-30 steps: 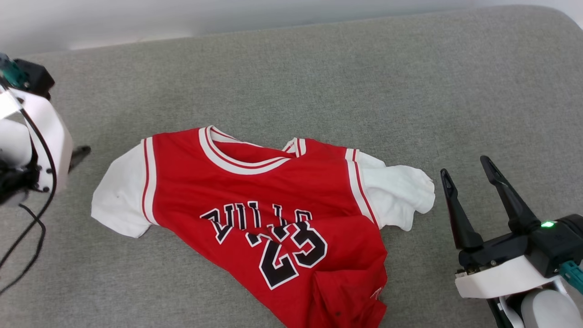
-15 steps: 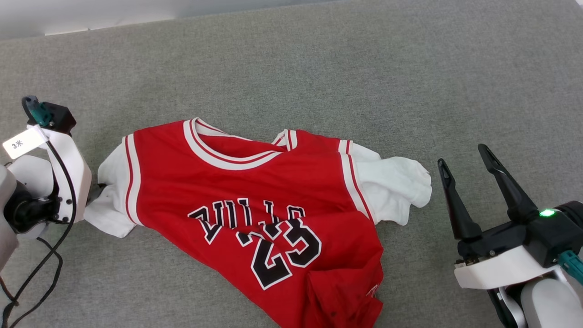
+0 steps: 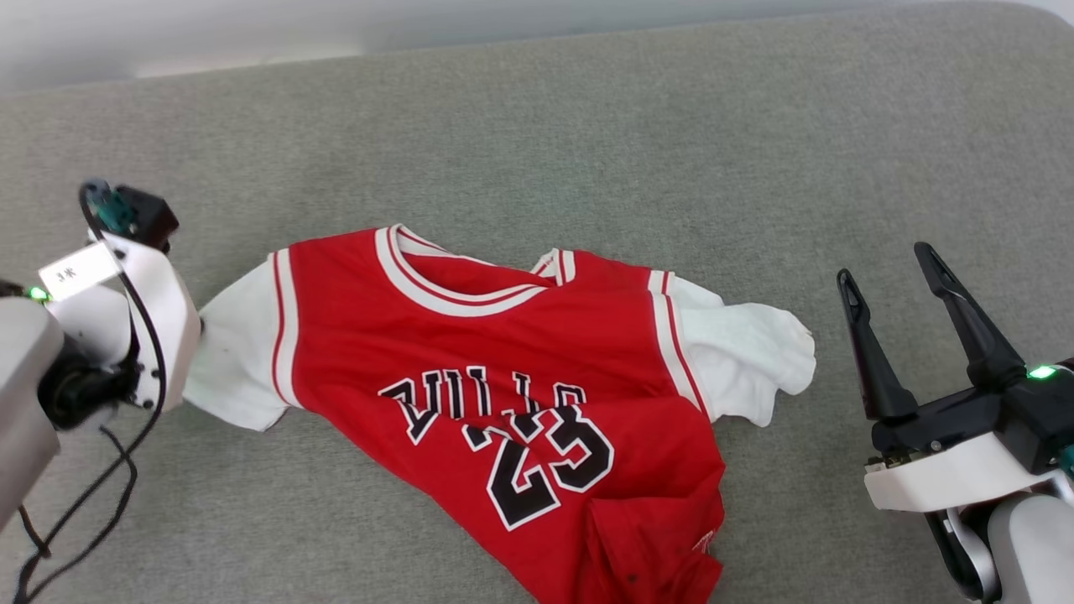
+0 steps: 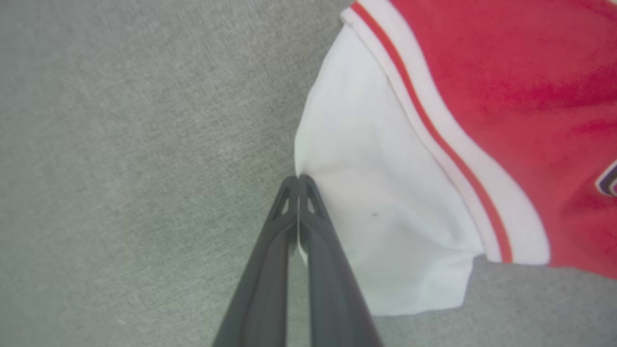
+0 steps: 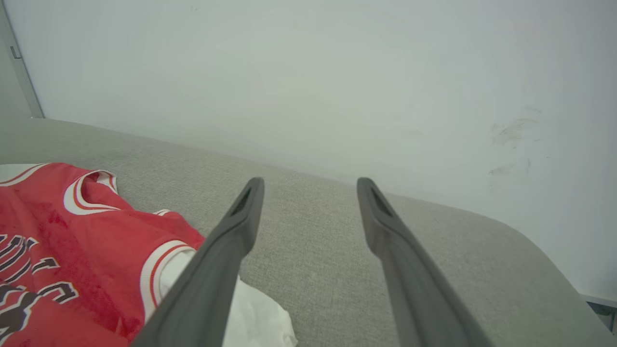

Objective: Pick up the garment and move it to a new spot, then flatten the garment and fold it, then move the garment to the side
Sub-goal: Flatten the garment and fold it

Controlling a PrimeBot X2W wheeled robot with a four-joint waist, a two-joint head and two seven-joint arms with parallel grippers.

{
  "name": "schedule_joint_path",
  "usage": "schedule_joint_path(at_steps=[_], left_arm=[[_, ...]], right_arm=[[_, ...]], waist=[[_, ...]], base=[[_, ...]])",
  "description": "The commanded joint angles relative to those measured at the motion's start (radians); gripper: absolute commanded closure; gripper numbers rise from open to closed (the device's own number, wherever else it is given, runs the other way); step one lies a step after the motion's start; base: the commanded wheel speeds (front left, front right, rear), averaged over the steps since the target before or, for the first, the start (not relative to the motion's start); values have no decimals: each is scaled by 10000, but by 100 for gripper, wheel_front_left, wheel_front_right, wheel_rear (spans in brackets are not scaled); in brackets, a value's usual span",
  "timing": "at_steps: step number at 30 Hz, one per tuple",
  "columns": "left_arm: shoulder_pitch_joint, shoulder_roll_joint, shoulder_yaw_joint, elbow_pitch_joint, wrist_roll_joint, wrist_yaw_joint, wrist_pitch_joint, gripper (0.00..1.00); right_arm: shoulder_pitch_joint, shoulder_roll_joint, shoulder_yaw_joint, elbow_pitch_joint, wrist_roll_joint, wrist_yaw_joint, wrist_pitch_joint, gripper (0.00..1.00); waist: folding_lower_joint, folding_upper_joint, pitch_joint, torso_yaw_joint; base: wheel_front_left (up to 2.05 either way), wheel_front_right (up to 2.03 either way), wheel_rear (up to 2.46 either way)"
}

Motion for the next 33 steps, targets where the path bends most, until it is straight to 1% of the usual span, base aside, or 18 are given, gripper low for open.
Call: schedule_joint_path(at_steps=[1,5,6,9,12,16,22,29,33], left_arm=[[-239,80,76,-158,99,7,-240,100],[-516,382,72,-546,382,4,-769,100],[-516,382,72,-546,382,4,-769,100],[-702,532,65,-717,756,9,-1196,100],[-816,596,-2,-749,1145,149,-1523,100],[-785,408,8,-604,1396,380,-1992,100],[-437,-156,-46,181,1390,547,-2567,100],[-127,-832,-295,1444,1159,318,-2637,100],[-378,-833,-354,1813,1247,183,-2779,100]], right_arm=[[90,-37,-39,0,3,-7,-21,0],[212,34,-15,-11,-33,-7,-21,0],[212,34,-15,-11,-33,-7,-21,0],[219,63,-10,-31,-45,-7,-21,0],[228,104,16,-59,-43,-7,-21,0],[123,160,54,-110,-39,-7,-21,0],[-64,252,94,-133,-102,-7,-21,0],[-253,374,261,-57,-160,-5,-21,0],[-167,392,182,-34,-212,-7,-21,0]], waist=[[0,0,-159,161],[0,0,-314,268],[0,0,-314,268],[0,0,-365,294],[0,0,-323,254],[0,0,-107,75],[0,0,321,-260],[0,0,631,-589],[0,0,592,-566]], base=[[0,0,0],[0,0,0],[0,0,0],[0,0,0],[0,0,0],[0,0,0],[0,0,0],[0,0,0],[0,0,0]])
